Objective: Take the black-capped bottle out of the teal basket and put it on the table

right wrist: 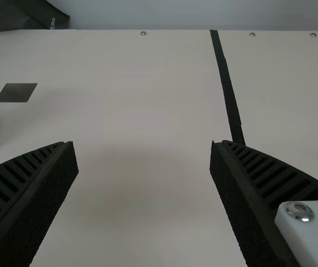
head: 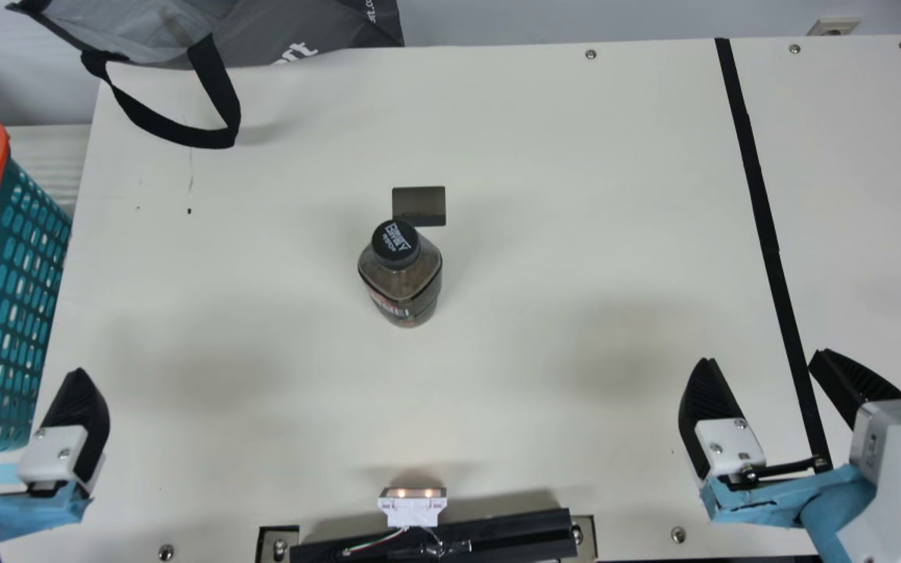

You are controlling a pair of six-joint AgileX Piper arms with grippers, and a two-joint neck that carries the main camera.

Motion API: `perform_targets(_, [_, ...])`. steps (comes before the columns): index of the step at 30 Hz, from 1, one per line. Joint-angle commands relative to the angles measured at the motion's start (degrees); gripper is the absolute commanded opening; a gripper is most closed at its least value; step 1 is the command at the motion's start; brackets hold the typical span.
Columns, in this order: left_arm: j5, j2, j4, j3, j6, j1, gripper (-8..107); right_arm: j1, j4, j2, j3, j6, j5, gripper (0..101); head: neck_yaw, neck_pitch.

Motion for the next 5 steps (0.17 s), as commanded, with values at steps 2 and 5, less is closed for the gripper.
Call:
perform_targets(2, [0.00, 0.00, 0.00, 0.00, 0.00, 0.00, 107, 0.00, 0.00, 0.00, 0.00, 0.00, 0.00, 91, 0.47, -0.21])
perform_targets(5, [0.00, 0.00, 0.00, 0.00, 0.00, 0.00, 107, 0.00, 0.00, 0.00, 0.00, 0.00, 0.06, 91, 0.47, -0.21])
